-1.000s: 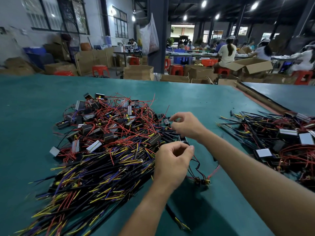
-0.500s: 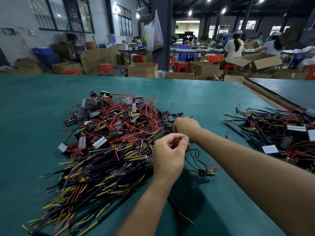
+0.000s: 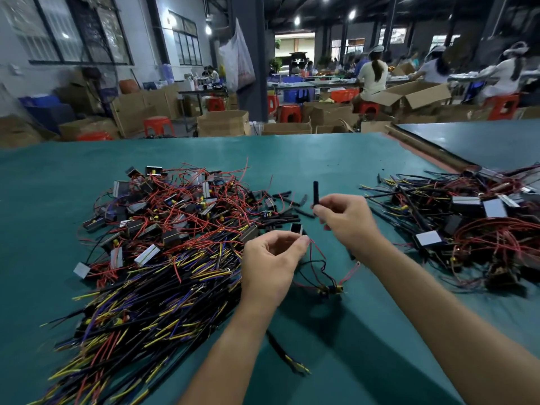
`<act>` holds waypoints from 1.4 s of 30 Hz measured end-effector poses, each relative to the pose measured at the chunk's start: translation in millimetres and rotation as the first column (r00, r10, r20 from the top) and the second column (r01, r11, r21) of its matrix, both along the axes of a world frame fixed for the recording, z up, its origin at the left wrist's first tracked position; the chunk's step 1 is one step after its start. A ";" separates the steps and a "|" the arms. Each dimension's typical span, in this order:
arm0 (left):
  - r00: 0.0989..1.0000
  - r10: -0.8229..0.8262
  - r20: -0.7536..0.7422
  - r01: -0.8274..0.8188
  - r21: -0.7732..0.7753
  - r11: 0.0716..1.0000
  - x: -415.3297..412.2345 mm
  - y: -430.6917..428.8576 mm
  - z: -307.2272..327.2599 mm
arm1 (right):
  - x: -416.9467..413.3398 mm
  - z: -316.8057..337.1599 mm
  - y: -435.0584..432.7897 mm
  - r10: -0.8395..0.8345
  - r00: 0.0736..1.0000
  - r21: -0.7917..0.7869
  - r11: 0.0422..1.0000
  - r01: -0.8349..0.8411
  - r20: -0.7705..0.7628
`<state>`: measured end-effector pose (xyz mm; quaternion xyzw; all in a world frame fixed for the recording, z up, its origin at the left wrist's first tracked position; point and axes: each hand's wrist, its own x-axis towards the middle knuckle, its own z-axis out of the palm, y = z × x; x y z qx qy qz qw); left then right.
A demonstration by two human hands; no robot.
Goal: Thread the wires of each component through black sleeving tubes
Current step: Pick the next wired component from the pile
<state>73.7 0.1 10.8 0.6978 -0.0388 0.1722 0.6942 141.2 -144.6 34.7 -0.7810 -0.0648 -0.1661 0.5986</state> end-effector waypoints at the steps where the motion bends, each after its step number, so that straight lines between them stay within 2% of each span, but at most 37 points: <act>1: 1.000 -0.008 0.000 0.008 0.014 1.000 -0.6 -1.0 -0.1 | -14.9 -1.8 -8.1 0.079 0.996 0.095 0.993 -0.075 -0.042; 3: 1.000 -0.020 0.007 0.020 0.036 0.999 -3.3 -2.2 -0.4 | -40.8 -4.9 -20.1 0.267 0.953 0.165 0.956 -0.243 -0.141; 5: 0.999 -0.039 0.027 0.037 0.054 0.998 -5.0 -2.5 1.0 | -54.1 -3.4 -29.6 0.406 0.889 0.110 0.914 -0.391 -0.213; 8: 0.997 -0.063 0.039 0.059 0.087 0.994 -8.0 -1.8 3.7 | -61.0 7.1 -40.1 0.552 0.805 0.162 0.834 -0.528 -0.219; 10: 0.998 -0.049 0.028 0.045 0.112 0.993 -7.7 -1.4 3.3 | -62.7 11.9 -41.7 0.587 0.782 0.152 0.809 -0.567 -0.210; 13: 1.000 -0.014 0.022 0.011 0.126 0.992 -6.3 -1.0 2.6 | -63.5 10.3 -37.7 0.552 0.813 0.106 0.834 -0.542 -0.185; 17: 1.000 -0.020 0.011 0.020 0.056 0.998 -4.0 -0.5 0.1 | -62.3 4.0 -29.3 0.512 0.835 -0.001 0.852 -0.523 -0.201; 25: 1.000 -0.024 -0.013 0.024 0.054 0.998 -1.6 -0.8 -2.1 | -55.7 1.4 -26.8 0.372 0.918 0.146 0.924 -0.353 -0.137; 28: 0.998 -0.054 -0.026 0.056 0.055 0.997 -1.2 -1.0 -3.6 | -55.9 0.1 -29.1 0.414 0.895 0.102 0.910 -0.402 -0.165; 31: 0.994 -0.104 -0.033 0.105 0.015 0.994 -2.9 -2.0 -1.9 | -55.2 -1.1 -26.8 0.401 0.904 0.095 0.916 -0.390 -0.149; 35: 0.970 -0.219 -0.110 0.220 -0.006 0.976 -5.6 2.3 4.3 | -53.1 1.6 -31.7 0.328 0.936 0.201 0.933 -0.299 -0.130; 39: 0.901 -0.350 -0.255 0.341 -0.079 0.937 -9.2 3.7 8.6 | -57.6 5.0 -29.4 0.374 0.911 0.174 0.922 -0.345 -0.173; 42: 0.834 -0.446 -0.325 0.400 -0.201 0.894 -9.5 6.2 12.9 | -59.6 6.6 -26.3 0.363 0.914 0.140 0.929 -0.342 -0.179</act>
